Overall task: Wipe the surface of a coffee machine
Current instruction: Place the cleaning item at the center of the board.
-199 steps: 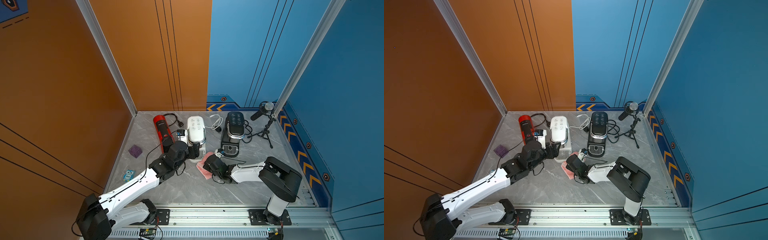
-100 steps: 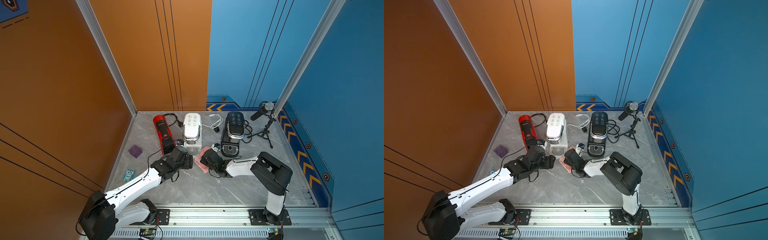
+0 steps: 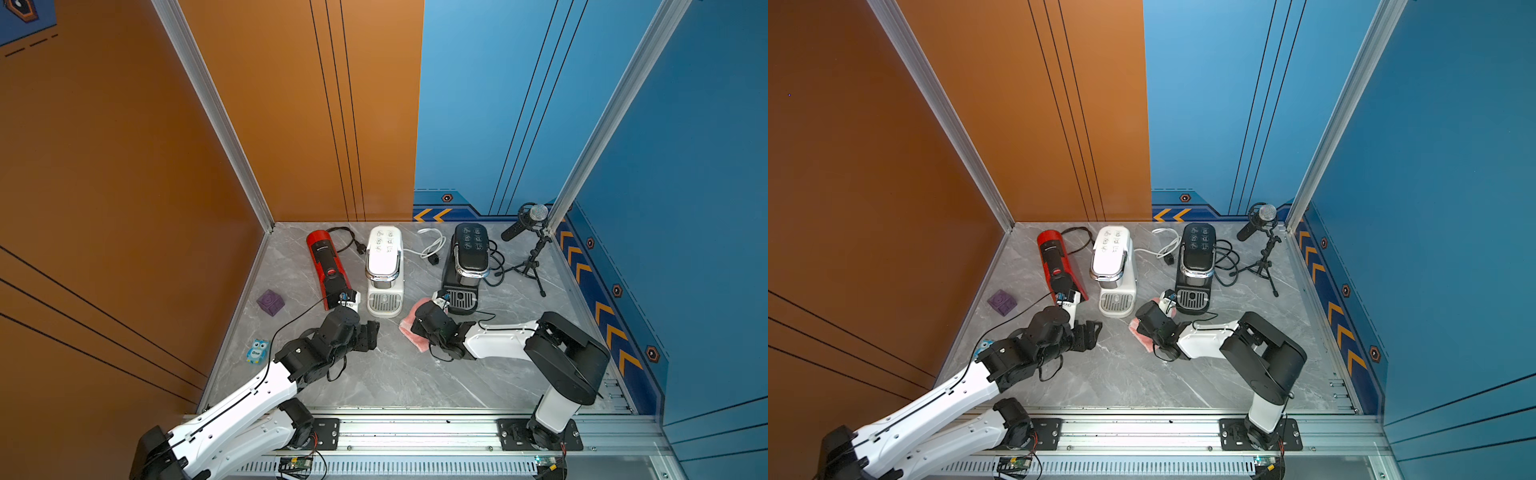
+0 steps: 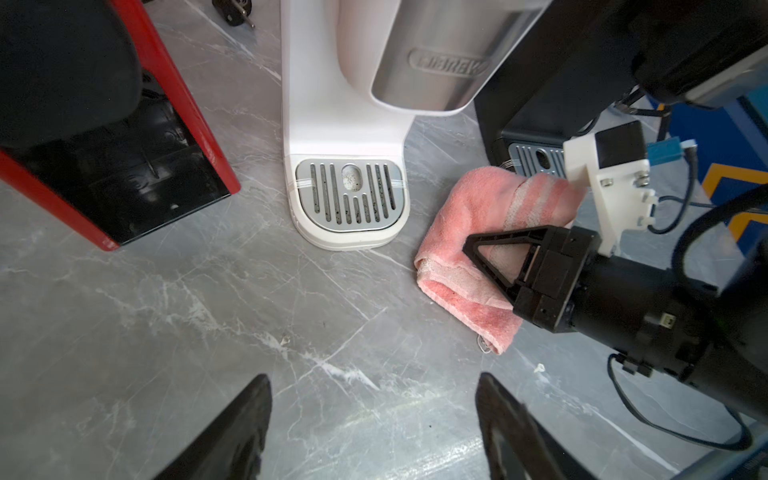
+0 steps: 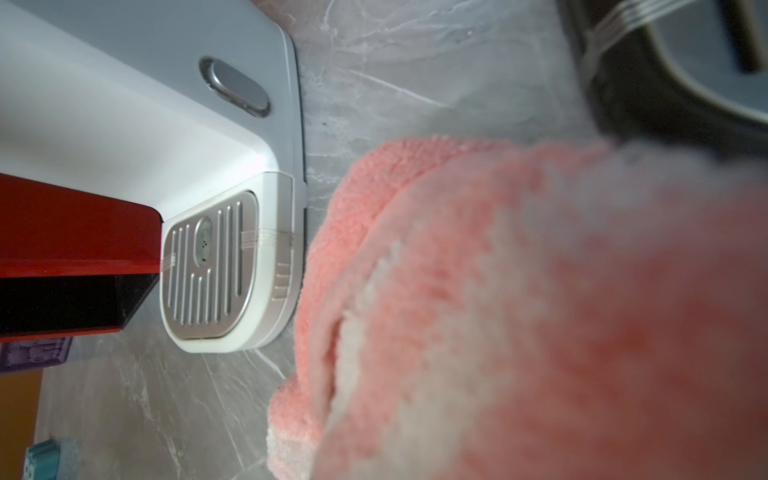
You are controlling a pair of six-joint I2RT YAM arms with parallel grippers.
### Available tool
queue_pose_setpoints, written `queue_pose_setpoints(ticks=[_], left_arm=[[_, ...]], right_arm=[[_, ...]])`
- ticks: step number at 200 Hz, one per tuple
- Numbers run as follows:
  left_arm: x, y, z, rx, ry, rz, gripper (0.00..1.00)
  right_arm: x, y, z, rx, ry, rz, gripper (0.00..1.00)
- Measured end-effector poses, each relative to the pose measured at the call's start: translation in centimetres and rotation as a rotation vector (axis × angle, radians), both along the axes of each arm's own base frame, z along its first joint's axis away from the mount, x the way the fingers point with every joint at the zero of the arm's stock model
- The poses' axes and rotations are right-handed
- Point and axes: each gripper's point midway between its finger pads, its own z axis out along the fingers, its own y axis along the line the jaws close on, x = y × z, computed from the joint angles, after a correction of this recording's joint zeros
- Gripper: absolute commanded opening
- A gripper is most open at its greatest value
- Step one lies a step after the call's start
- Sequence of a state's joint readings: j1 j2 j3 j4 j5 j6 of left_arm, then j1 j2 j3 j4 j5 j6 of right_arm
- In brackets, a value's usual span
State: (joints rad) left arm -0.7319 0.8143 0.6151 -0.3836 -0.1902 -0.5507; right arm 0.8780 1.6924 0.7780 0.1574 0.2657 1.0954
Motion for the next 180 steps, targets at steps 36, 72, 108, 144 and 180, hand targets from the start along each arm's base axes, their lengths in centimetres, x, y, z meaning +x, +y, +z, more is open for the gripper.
queue_pose_setpoints(ticks=[36,72,108,144,180], left_arm=[[-1.2,-0.9,1.3,-0.051,-0.020,-0.057,0.95],[-3.0,-3.1,0.8,-0.042,-0.001,-0.164,0.97],[-4.6,-6.3,2.2,-0.027,-0.011,-0.273,0.99],[-4.9,-9.4,2.7,-0.006,-0.019,-0.333,1.00],[-4.6,-11.7,2.2,0.044,-0.005,-0.363,1.00]], right_arm=[[-2.6,-4.3,0.9,-0.087,0.016,-0.021,0.00],[-4.5,-11.7,1.3,-0.158,0.064,-0.116,0.00],[-4.4,-20.9,1.7,-0.178,0.120,-0.324,0.14],[-5.5,-26.0,0.3,-0.143,0.230,-0.430,0.41],[-6.5,-25.9,-0.4,-0.060,0.297,-0.407,0.64]])
